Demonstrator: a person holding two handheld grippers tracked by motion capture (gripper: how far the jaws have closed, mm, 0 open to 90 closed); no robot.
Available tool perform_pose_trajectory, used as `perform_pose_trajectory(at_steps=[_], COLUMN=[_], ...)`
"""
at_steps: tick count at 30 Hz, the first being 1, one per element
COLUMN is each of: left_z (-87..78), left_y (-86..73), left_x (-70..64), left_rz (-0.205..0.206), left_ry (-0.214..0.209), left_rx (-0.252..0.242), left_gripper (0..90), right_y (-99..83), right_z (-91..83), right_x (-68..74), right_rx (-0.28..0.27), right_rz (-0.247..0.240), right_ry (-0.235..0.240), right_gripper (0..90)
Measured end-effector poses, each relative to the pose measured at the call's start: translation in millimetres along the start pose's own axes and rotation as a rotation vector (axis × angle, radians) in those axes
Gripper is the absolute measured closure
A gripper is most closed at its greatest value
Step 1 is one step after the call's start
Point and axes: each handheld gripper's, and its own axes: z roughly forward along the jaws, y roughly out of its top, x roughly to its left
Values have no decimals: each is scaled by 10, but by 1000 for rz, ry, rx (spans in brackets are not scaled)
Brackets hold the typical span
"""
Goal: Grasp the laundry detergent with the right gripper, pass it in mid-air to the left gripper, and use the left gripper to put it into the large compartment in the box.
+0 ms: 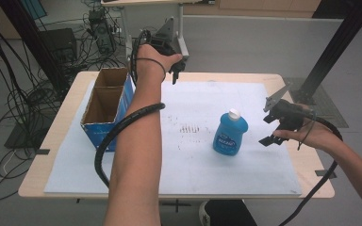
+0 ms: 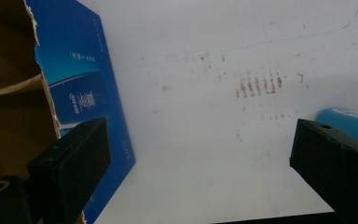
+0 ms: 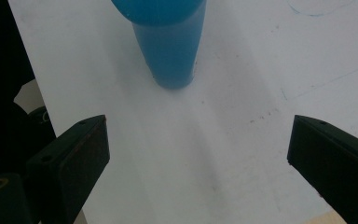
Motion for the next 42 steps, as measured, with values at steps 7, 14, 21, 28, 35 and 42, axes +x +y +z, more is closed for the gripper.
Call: perform_pose_trajectory(at_steps=[7, 14, 21, 28, 35, 42], left_z=[-28, -31, -21, 2, -10, 11], left_y=[-20, -40, -56, -66, -60, -61], left_x=[6, 17, 24, 22, 12, 7], left_rz=[4, 3, 1, 2, 7, 5], left_ry=[0, -4, -5, -7, -1, 0], left_rx=[-6, -10, -10, -10, -6, -3], left_gripper=[57, 57, 57, 57, 58, 58], right_y=[-26, -24, -25, -2, 4, 26], right_z=[125, 236, 349, 447, 537, 645], right_x=[50, 96, 140, 180, 211, 226], right_rx=[-56, -99, -150, -199, -247, -276], right_rz=[12, 18, 13, 9, -7, -12], right_ry=[-14, -26, -33, -28, -26, -18], right_gripper=[52, 48, 45, 40, 37, 35])
